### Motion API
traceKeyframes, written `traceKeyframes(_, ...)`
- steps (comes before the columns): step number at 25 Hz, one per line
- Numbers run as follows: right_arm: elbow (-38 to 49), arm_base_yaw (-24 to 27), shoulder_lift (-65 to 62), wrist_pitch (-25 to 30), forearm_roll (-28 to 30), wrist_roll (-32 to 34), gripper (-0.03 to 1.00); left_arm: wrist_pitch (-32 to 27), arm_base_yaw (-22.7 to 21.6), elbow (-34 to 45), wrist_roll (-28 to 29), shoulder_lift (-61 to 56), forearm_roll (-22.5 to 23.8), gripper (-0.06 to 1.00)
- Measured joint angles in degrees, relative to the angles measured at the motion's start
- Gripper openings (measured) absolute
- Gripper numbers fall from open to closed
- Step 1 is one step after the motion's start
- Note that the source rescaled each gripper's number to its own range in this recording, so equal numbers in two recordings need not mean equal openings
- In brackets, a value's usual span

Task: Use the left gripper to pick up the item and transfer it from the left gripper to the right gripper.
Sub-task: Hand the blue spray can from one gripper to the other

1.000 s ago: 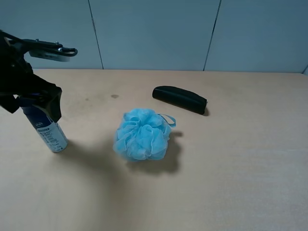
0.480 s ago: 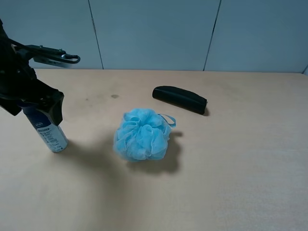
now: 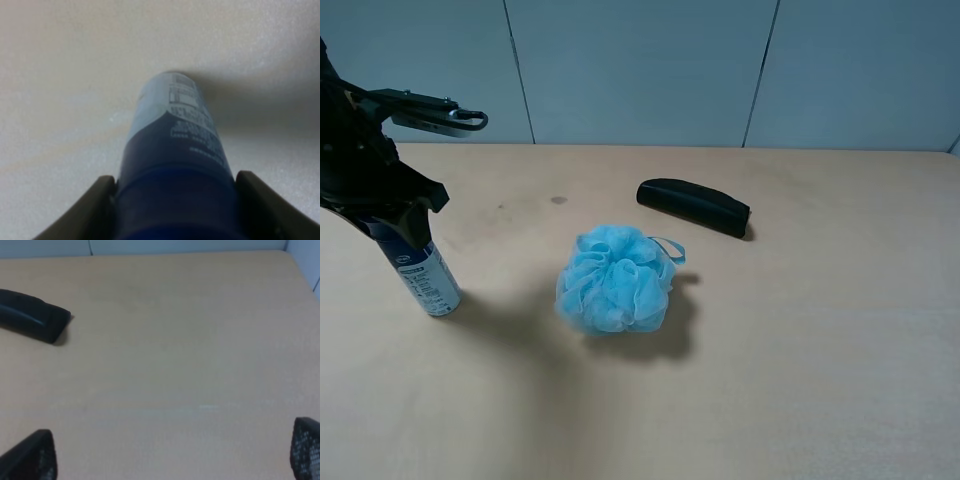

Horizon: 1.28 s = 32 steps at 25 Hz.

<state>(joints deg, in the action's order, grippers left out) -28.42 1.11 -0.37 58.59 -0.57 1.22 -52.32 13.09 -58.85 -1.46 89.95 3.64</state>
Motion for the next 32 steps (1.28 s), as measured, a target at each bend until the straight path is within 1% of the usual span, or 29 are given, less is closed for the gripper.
traceKeyframes(8,0.0,0.0,0.0,0.0,0.0,0.0,1.00,0.1,0.0,-0.1,-0.2,0.0,0.1,0.02)
traceKeyframes(10,0.0,0.0,0.0,0.0,0.0,0.0,1.00,-0.5,0.0,-1.3,-0.2,0.1,0.1,0.02)
traceKeyframes(20,0.0,0.0,0.0,0.0,0.0,0.0,1.00,-12.5,0.0,-14.7,-0.2,0.1,0.2,0.02)
traceKeyframes(22,0.0,0.0,0.0,0.0,0.0,0.0,1.00,-14.2,0.0,-16.5,-0.2,0.1,0.1,0.02)
traceKeyframes(25,0.0,0.0,0.0,0.0,0.0,0.0,1.00,-14.6,0.0,-18.9,-0.2,0.1,-0.2,0.02)
traceKeyframes(27,0.0,0.0,0.0,0.0,0.0,0.0,1.00,-14.7,0.0,-20.1,-0.3,0.1,-1.6,0.02)
traceKeyframes(29,0.0,0.0,0.0,0.0,0.0,0.0,1.00,-14.7,0.0,-21.0,-0.9,0.1,-4.3,0.02)
traceKeyframes(32,0.0,0.0,0.0,0.0,0.0,0.0,1.00,-14.3,0.0,-21.3,-2.7,0.1,-10.1,0.02)
